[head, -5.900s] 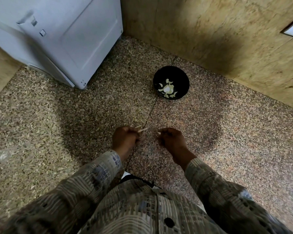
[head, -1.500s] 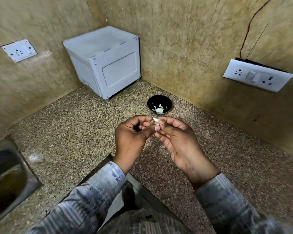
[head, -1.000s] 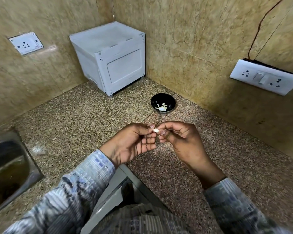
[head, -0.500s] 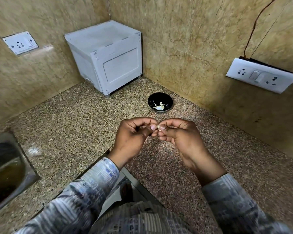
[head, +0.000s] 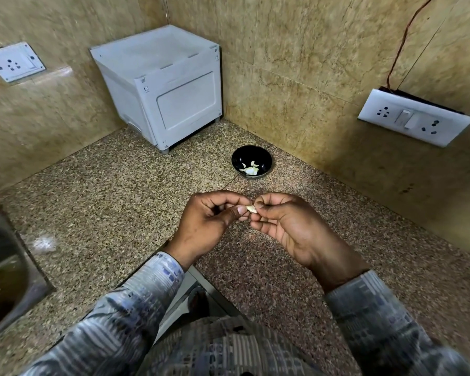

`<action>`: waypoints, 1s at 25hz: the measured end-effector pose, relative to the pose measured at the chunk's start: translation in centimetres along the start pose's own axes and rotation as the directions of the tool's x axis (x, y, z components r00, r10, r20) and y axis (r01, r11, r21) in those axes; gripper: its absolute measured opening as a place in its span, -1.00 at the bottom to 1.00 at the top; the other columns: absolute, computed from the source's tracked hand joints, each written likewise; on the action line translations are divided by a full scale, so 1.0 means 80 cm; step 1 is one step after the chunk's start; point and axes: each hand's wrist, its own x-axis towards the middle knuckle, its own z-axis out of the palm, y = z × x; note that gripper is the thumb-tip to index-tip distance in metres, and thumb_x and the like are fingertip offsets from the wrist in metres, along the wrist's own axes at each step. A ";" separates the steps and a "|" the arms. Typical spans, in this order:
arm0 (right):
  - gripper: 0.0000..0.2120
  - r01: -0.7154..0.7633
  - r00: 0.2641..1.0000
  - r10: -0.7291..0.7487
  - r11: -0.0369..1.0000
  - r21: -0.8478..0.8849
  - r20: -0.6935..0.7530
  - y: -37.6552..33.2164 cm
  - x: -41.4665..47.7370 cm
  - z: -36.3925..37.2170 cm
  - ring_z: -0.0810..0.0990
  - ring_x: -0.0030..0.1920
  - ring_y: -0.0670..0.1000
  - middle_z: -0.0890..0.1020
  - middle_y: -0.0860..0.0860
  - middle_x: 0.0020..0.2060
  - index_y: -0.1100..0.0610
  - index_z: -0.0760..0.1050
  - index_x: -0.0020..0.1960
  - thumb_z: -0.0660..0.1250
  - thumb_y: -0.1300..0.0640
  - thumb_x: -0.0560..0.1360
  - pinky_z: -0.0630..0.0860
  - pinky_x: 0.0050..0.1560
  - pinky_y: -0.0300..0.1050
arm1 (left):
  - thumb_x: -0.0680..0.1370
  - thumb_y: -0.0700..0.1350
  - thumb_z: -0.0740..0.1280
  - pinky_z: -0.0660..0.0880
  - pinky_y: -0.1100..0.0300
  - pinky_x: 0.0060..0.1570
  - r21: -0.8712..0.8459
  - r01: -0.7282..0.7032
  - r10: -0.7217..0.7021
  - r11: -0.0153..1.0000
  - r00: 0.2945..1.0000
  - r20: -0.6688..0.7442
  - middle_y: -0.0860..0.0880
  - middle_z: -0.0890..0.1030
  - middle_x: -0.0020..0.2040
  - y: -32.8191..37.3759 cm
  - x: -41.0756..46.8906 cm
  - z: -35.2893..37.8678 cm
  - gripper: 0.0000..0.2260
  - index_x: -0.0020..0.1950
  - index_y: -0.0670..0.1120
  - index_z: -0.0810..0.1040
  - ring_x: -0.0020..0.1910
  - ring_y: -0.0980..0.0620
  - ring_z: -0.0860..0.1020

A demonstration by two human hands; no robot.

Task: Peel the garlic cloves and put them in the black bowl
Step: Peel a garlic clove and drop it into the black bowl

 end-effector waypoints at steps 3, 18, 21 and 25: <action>-0.91 0.041 0.997 -0.044 0.999 -0.035 -0.066 0.010 0.009 0.005 0.68 -0.12 0.03 0.66 0.18 -0.11 0.28 0.57 0.06 0.29 0.33 0.64 0.66 0.03 -0.06 | 0.52 -0.38 0.45 0.66 -0.01 0.01 -0.094 0.054 -0.058 0.994 0.998 -0.039 -0.15 0.74 -0.11 -0.007 0.006 0.002 -0.83 0.07 -0.22 0.70 -0.12 -0.19 0.72; -0.89 0.161 0.926 -0.224 0.962 -0.220 -0.304 0.021 0.104 0.034 0.71 -0.15 0.09 0.71 0.15 -0.11 0.18 0.53 0.11 0.36 0.30 0.60 0.71 -0.06 -0.04 | 0.47 -0.40 0.43 0.64 0.08 0.00 -0.446 0.339 -0.377 0.828 0.926 0.005 -0.19 0.73 0.02 -0.064 0.085 -0.034 -0.75 0.08 -0.16 0.68 0.04 -0.09 0.71; -0.84 0.124 0.958 -0.100 0.989 0.075 -0.268 0.019 0.136 0.043 0.66 -0.10 0.08 0.64 0.16 -0.15 0.22 0.53 0.17 0.30 0.36 0.62 0.66 0.03 -0.05 | 0.46 -0.42 0.39 0.63 0.15 -0.02 -0.588 0.419 -0.459 0.692 0.884 0.091 -0.18 0.72 0.09 -0.081 0.114 -0.058 -0.68 0.16 -0.16 0.64 0.10 -0.05 0.70; -0.79 0.030 0.973 0.038 0.956 0.291 -0.226 0.027 0.177 0.049 0.70 -0.03 0.05 0.69 0.18 -0.05 0.33 0.59 0.18 0.23 0.40 0.62 0.64 0.01 -0.15 | 0.48 -0.42 0.36 0.64 0.13 0.00 -0.652 0.511 -0.548 0.559 0.819 0.172 -0.20 0.70 0.15 -0.114 0.144 -0.079 -0.65 0.24 -0.20 0.60 0.12 -0.07 0.69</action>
